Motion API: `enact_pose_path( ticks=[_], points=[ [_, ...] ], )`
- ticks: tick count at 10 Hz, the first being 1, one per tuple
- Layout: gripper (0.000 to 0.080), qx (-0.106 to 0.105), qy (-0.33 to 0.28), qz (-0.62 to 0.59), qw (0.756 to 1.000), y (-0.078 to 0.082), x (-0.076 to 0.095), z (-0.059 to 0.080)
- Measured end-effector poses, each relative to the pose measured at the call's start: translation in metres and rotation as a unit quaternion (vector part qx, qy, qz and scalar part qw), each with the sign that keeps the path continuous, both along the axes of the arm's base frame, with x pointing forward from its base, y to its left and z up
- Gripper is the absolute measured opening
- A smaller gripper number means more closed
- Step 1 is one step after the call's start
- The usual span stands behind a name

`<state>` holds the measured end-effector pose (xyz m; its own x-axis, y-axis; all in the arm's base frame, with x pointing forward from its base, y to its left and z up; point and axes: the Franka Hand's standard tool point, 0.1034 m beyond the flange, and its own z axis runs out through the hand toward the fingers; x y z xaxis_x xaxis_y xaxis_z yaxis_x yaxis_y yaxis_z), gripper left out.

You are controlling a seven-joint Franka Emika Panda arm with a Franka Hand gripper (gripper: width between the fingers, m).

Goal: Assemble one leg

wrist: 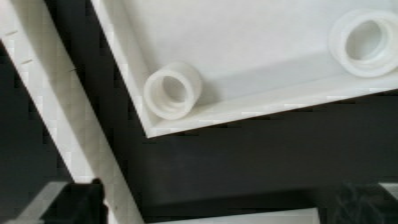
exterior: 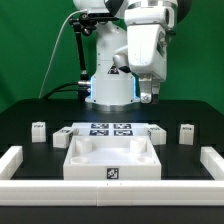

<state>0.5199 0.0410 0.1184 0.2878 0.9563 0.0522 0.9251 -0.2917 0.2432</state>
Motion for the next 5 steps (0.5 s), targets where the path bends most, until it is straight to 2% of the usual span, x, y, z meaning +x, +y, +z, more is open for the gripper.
enact_pose_path(
  ticks=[3, 5],
  points=[
    [0.0649, -0.004, -0.006, 0.033, 0.999, 0.001, -0.003, -0.003],
    [0.0649, -0.009, -0.005, 0.078, 0.997, 0.005, -0.02, -0.019]
  ],
)
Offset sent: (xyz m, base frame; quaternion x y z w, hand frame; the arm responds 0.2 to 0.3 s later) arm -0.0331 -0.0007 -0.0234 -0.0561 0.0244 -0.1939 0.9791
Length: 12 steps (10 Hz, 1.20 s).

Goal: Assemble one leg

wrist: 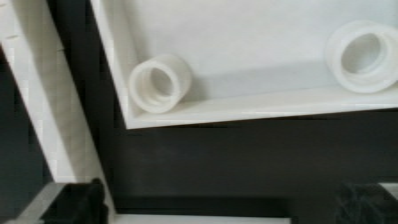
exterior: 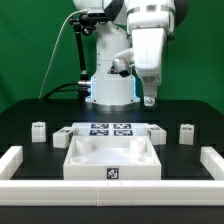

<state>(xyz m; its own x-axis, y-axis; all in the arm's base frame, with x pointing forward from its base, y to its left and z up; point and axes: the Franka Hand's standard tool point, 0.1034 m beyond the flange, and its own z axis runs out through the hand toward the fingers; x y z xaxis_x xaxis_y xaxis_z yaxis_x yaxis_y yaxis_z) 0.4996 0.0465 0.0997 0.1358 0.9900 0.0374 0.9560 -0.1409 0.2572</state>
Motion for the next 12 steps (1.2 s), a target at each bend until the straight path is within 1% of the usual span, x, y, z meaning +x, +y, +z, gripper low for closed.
enact_pose_path(
  ticks=[1, 2, 3, 7, 8, 10, 12],
  points=[
    [0.0649, -0.005, 0.004, 0.015, 1.0, 0.002, -0.003, -0.004],
    [0.0649, -0.017, 0.006, 0.05, 0.999, 0.002, -0.006, -0.01],
    [0.0649, -0.026, 0.008, 0.065, 0.998, -0.003, -0.008, -0.012],
    [0.0649, -0.024, 0.009, 0.062, 0.998, -0.004, -0.009, -0.014],
    [0.0649, -0.018, 0.014, 0.058, 0.998, -0.006, -0.017, -0.026],
    [0.0649, -0.02, 0.025, 0.057, 0.998, -0.026, -0.026, -0.045],
    [0.0649, -0.018, 0.034, 0.048, 0.998, -0.04, -0.032, -0.061]
  ],
)
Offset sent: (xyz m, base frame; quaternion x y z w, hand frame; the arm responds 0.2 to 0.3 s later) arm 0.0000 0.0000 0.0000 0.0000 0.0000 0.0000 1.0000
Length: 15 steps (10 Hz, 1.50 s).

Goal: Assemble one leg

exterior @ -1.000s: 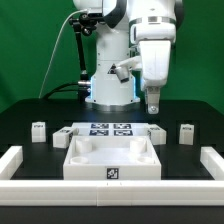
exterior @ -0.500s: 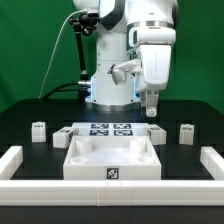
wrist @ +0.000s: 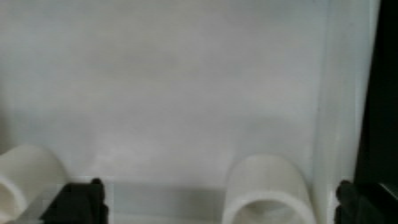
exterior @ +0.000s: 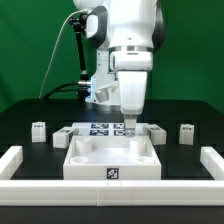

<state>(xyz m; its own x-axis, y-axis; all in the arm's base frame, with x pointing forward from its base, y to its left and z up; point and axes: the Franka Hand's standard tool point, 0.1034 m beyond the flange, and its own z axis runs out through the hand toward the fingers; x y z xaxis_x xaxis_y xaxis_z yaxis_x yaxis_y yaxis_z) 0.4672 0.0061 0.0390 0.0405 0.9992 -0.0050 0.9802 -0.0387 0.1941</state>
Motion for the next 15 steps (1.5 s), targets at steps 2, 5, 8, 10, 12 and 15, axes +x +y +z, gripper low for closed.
enact_pose_path(
  ticks=[2, 5, 8, 10, 12, 15],
  points=[
    [0.0649, 0.001, 0.001, -0.004, 1.0, -0.009, -0.002, -0.006],
    [0.0649, 0.004, -0.005, -0.009, 1.0, -0.013, -0.001, -0.005],
    [0.0649, 0.007, -0.01, -0.008, 1.0, -0.012, 0.001, -0.005],
    [0.0649, 0.007, -0.01, -0.008, 1.0, -0.012, 0.001, -0.005],
    [0.0649, 0.007, -0.011, -0.007, 1.0, -0.011, 0.001, -0.004],
    [0.0649, 0.001, -0.005, 0.017, 1.0, 0.01, -0.014, 0.003]
  ],
)
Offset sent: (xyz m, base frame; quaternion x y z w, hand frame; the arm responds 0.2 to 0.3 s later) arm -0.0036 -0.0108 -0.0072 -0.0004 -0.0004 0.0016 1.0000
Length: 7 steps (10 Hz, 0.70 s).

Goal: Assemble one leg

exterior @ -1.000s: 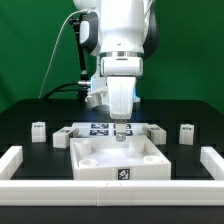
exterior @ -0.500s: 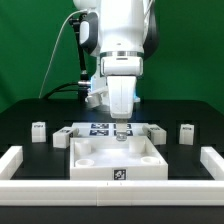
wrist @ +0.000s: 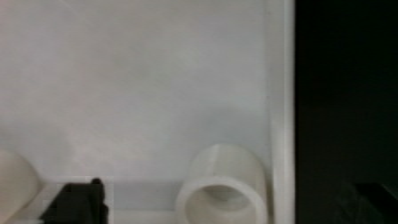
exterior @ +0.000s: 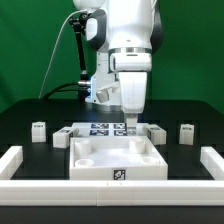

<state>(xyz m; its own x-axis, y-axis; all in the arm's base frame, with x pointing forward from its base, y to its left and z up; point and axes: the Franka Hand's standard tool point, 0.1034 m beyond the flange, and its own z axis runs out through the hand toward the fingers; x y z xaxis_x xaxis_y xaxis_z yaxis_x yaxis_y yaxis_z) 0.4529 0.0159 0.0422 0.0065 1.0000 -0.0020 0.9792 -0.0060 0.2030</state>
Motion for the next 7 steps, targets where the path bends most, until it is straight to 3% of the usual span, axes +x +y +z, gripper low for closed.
enact_pose_path(
  ticks=[7],
  points=[
    [0.0649, -0.012, 0.018, 0.009, 1.0, 0.0006, -0.0041, -0.004]
  ],
)
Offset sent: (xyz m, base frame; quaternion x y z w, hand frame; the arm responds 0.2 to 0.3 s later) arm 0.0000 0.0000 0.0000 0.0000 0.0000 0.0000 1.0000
